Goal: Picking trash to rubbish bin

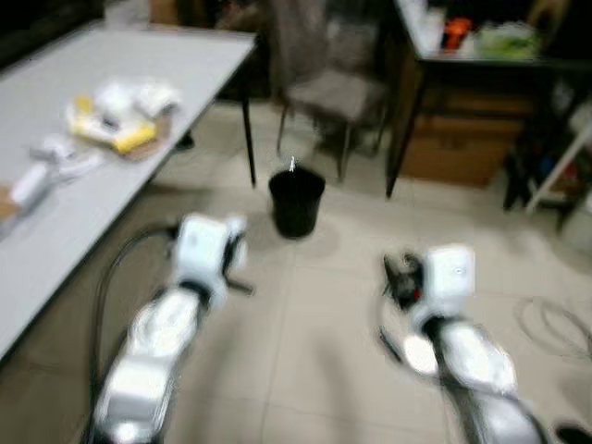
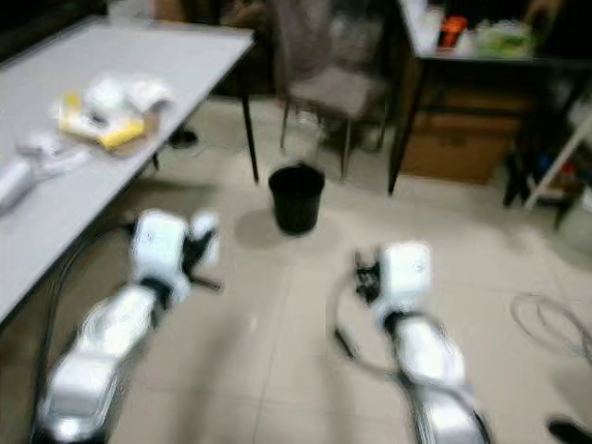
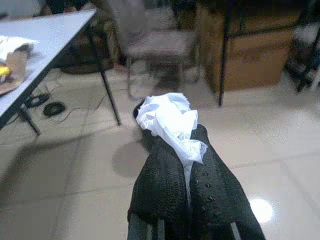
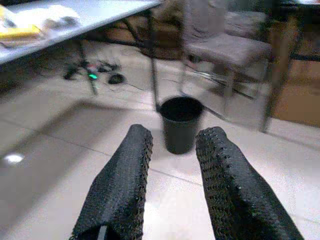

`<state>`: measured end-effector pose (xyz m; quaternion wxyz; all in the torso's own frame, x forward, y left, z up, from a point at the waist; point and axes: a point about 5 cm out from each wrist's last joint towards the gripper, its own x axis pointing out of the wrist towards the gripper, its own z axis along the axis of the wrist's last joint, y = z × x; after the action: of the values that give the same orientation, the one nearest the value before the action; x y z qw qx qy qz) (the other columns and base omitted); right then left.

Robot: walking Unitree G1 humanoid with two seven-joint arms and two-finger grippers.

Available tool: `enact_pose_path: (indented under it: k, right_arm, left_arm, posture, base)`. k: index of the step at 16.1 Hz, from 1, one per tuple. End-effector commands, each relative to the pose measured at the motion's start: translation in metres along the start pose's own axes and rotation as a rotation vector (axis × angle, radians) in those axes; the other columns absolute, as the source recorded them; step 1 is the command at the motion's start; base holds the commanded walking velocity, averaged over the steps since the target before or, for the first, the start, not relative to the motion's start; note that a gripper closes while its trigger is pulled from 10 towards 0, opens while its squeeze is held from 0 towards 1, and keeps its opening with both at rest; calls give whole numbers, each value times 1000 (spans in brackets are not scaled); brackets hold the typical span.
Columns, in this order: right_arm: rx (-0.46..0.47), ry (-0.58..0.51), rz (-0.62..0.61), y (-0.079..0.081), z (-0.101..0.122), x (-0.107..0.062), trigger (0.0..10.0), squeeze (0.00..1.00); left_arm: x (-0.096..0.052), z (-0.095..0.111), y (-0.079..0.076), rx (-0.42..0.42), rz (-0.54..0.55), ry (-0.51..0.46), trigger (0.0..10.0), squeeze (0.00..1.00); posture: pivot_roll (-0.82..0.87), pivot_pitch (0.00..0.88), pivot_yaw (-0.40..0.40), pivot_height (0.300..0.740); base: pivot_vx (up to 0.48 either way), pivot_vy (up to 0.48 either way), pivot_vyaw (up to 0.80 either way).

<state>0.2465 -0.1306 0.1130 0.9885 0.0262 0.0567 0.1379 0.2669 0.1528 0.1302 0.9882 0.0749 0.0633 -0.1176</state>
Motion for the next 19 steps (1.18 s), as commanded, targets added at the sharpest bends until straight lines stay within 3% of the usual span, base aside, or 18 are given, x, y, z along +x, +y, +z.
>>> enact_pose_path:
  k: [1,6,12,16,19]
  right_arm:
    - [-15,10,-35,-11,-3,-5,10000,0]
    - [-22,10,-37,-11,-4,-6,10000,0]
    - [-38,48,-49,-17,-19,-2,10000,0]
    - [-45,90,-62,-22,-33,6,10000,0]
    - [-37,80,-64,-21,-31,8,10000,0]
  left_arm:
    - [3,5,-9,-5,-31,-19,10000,0]
    - [4,3,-10,7,-40,-20,10000,0]
    - [7,-32,1,32,2,83,10000,0]
    - [13,-35,4,35,0,80,10000,0]
    - [17,-31,4,48,-7,63,10000,0]
  posture:
    - [-39,55,-2,740]
    - [-44,46,5,740]
    - [-48,40,5,740]
    - [-38,48,2,740]
    - [-20,89,-2,740]
  base:
    - [424,0,0]
    - [428,0,0]
    - [433,0,0]
    - [433,0,0]
    - [431,0,-163]
